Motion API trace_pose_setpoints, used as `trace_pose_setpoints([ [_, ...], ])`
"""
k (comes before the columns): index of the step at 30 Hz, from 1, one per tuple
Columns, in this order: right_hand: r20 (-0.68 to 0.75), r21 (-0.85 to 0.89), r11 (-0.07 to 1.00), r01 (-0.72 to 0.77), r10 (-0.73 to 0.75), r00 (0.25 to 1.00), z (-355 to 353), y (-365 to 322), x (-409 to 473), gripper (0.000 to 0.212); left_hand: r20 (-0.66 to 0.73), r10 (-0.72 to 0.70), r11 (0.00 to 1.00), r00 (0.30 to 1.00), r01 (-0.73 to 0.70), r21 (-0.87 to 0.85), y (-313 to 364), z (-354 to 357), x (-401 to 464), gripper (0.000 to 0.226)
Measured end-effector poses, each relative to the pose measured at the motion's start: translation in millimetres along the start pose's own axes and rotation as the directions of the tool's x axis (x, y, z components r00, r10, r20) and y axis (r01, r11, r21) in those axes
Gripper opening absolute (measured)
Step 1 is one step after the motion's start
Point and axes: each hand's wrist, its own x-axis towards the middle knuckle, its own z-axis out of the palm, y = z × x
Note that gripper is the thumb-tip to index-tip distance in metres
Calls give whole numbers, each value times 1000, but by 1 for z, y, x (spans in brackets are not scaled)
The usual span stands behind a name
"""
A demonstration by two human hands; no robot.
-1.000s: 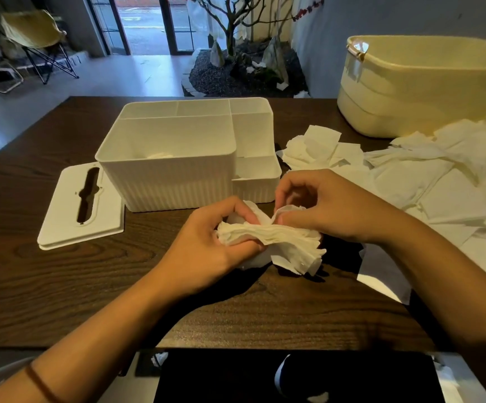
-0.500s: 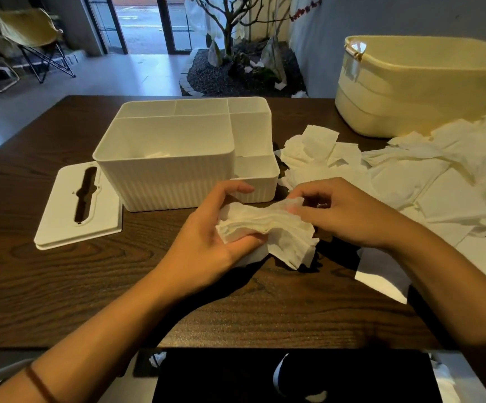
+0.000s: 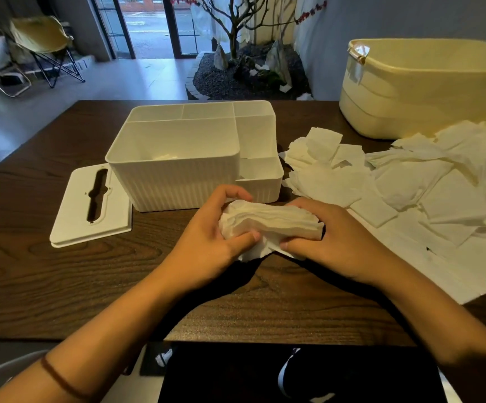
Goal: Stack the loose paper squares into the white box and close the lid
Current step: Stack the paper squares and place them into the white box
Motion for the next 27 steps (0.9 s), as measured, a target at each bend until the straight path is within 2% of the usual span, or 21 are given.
trace_pose_setpoints([
  [2, 11, -5, 1000, 2, -1, 1000, -1, 1, 1, 28, 4, -31, 998, 1000, 32, -52, 1, -1, -1, 38],
  [5, 24, 14, 1000, -1, 1, 1000, -2, 2, 2, 21, 40, -18, 999, 999, 17, 32, 0, 0, 1, 30],
  [9, -55, 259, 964, -53, 69, 996, -8, 2, 5, 27, 21, -55, 998, 998, 56, -35, 5, 0, 2, 25],
  [12, -86, 383, 919, -97, 140, 986, -8, -6, 10, 22, -7, -71, 994, 997, 70, -85, 13, -5, 3, 26],
  [14, -93, 536, 836, -119, 199, 976, -8, -17, 13, 20, -45, -78, 990, 996, 72, -125, 19, -11, 5, 26],
  [16, -51, 699, 704, -125, 223, 973, -8, -34, 16, 22, -87, -87, 980, 992, 70, -185, 26, -19, 7, 27],
  [19, -2, 817, 566, -107, 189, 982, -6, -57, 24, 38, -156, -118, 946, 981, 63, -319, 41, -29, 12, 32],
  [21, 15, 811, 577, -98, 148, 989, -3, -73, 31, 44, -190, -131, 929, 973, 53, -367, 51, -36, 15, 28],
  [22, 8, 782, 616, -96, 143, 990, -1, -81, 35, 43, -197, -134, 926, 971, 52, -375, 55, -39, 16, 25],
  [24, -50, 706, 705, -75, 154, 987, 2, -97, 46, 31, -201, -134, 926, 971, 50, -375, 63, -47, 21, 22],
  [27, -139, 684, 726, -71, 226, 964, 4, -114, 66, 9, -195, -144, 943, 970, 74, -326, 72, -62, 30, 24],
])
